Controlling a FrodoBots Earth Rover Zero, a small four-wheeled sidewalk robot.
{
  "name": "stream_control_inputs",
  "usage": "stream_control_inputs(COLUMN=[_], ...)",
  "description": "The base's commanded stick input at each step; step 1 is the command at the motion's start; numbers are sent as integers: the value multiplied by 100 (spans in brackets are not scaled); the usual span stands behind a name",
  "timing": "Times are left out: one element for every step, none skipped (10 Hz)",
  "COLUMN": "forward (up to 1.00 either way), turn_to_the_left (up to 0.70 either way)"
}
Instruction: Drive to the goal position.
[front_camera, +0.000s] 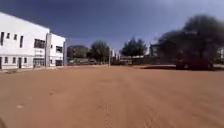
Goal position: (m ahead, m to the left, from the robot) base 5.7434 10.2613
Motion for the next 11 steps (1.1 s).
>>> stream_control_inputs(forward=[100,100,100,100,100,100,100,100,100,100,100], turn_to_the_left=[1,4,8,11,0,0,0,0,0,0,0])
